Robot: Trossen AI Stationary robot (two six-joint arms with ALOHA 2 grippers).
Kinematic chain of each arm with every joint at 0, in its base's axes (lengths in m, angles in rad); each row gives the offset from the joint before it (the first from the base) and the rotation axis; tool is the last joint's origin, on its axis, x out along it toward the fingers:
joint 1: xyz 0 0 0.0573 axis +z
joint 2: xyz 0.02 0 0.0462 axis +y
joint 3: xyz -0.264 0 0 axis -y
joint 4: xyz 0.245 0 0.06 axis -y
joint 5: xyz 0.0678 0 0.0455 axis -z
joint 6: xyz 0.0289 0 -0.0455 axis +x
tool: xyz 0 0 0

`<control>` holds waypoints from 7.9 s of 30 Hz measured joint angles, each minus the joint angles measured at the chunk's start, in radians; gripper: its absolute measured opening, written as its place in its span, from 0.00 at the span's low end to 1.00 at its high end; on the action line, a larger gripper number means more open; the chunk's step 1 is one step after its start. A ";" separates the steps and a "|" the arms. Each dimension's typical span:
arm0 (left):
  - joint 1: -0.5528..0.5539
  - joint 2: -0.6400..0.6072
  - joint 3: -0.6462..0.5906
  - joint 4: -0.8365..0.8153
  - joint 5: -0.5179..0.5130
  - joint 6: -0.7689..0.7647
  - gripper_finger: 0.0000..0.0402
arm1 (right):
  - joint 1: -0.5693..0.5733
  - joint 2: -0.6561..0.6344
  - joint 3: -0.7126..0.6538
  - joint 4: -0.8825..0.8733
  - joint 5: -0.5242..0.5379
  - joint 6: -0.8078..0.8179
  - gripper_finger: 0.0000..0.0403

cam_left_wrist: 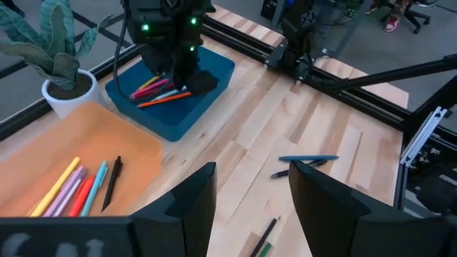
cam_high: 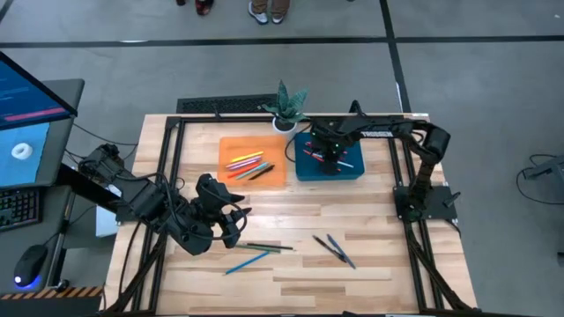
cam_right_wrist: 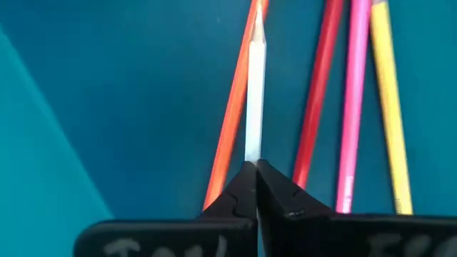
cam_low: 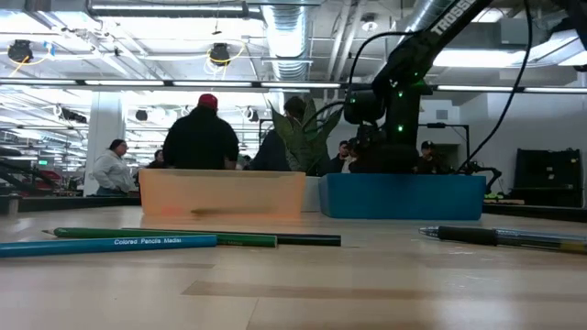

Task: Sort pens & pencils
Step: Put the white pencil into the blue bin, then put the black pencil into the blue bin

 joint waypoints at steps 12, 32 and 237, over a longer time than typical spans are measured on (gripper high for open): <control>0.000 0.000 0.000 -0.001 0.047 -0.011 0.42 | -0.008 -0.054 0.085 -0.131 0.005 0.009 0.28; -0.025 0.024 -0.177 0.054 0.404 -0.159 0.42 | 0.400 -0.837 0.232 -0.402 0.043 0.584 0.40; 0.050 -0.023 -0.159 -0.016 0.181 -0.140 0.42 | 0.735 -0.463 -0.717 1.404 0.269 0.592 0.14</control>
